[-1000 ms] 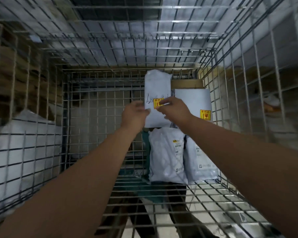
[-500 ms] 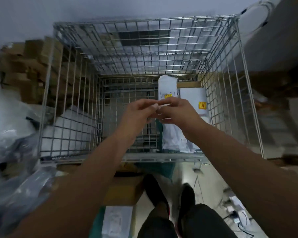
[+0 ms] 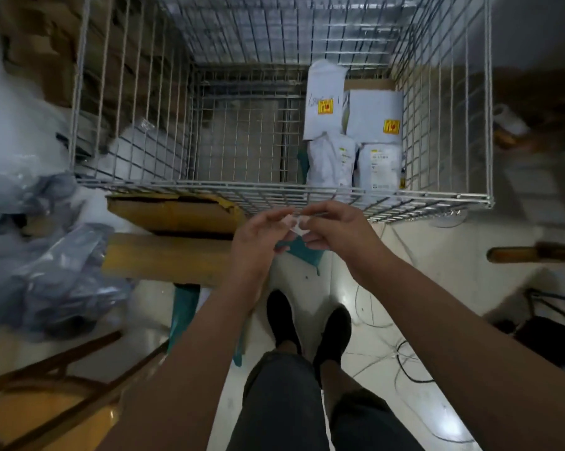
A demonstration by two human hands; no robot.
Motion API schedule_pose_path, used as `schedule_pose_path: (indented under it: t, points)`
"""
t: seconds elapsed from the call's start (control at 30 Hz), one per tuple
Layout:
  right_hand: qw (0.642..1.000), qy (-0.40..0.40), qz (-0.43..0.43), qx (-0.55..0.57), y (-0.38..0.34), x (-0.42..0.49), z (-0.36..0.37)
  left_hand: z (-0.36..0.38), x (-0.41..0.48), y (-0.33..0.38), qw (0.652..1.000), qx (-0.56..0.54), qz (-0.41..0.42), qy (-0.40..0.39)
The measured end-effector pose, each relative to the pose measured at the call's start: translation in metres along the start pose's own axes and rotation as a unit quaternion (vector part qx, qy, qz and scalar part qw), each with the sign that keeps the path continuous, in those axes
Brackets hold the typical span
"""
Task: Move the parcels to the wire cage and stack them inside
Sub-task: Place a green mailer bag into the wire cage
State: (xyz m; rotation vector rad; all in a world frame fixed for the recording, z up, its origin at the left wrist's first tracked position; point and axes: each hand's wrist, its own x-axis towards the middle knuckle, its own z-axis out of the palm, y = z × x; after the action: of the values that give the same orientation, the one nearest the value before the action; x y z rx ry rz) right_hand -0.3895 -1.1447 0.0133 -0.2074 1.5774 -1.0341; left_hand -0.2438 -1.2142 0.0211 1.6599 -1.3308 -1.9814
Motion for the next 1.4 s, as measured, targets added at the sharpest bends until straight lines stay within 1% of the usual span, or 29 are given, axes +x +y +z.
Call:
schedule_pose_path:
  t: [0.07, 0.17, 0.27, 0.37, 0.47, 0.57, 0.63, 0.7, 0.8, 0.97, 1.1, 1.17, 1.3, 1.4]
  points:
    - [1.000, 0.013, 0.027, -0.001, 0.031, 0.009, -0.003, -0.001, 0.010, -0.034, 0.999, 0.000, -0.035, 0.022]
    - [0.996, 0.038, 0.080, 0.004, 0.073, 0.023, -0.007, -0.003, 0.032, -0.088, 0.994, 0.000, -0.103, 0.032]
    - [0.989, 0.059, 0.136, 0.028, 0.113, 0.036, -0.012, -0.005, 0.059, -0.146, 0.989, 0.041, -0.141, 0.034]
    - [0.984, 0.074, 0.158, 0.044, 0.154, 0.049, -0.021, -0.008, 0.086, -0.194, 0.982, 0.097, -0.157, 0.033]
    - [0.979, 0.097, 0.171, 0.050, 0.195, 0.069, -0.026, -0.006, 0.113, -0.229, 0.974, 0.170, -0.145, 0.039]
    - [0.977, 0.104, 0.174, 0.062, 0.232, 0.099, -0.032, 0.005, 0.148, -0.258, 0.975, 0.191, -0.112, 0.030]
    - [0.976, 0.108, 0.174, 0.071, 0.260, 0.125, -0.036, 0.014, 0.177, -0.279, 0.968, 0.232, -0.089, 0.023]
    - [0.976, 0.109, 0.174, 0.077, 0.285, 0.155, -0.041, 0.024, 0.212, -0.301, 0.963, 0.260, -0.063, 0.034]
    - [0.978, 0.110, 0.170, 0.059, 0.317, 0.208, -0.049, 0.035, 0.271, -0.335, 0.957, 0.281, -0.055, 0.057]
    - [0.983, 0.117, 0.138, -0.025, 0.374, 0.301, -0.060, 0.031, 0.376, -0.380, 0.924, 0.354, -0.076, 0.125]
    - [0.981, 0.132, 0.116, -0.077, 0.416, 0.357, -0.063, 0.012, 0.438, -0.401, 0.886, 0.408, -0.095, 0.199]
    - [0.982, 0.125, 0.121, -0.079, 0.432, 0.374, -0.065, 0.007, 0.459, -0.408, 0.883, 0.403, -0.117, 0.210]
    - [0.987, 0.101, 0.124, -0.020, 0.453, 0.390, -0.069, 0.012, 0.471, -0.414, 0.880, 0.403, -0.138, 0.209]
    - [0.984, 0.137, 0.116, 0.024, 0.462, 0.388, -0.075, 0.028, 0.449, -0.432, 0.889, 0.377, -0.142, 0.219]
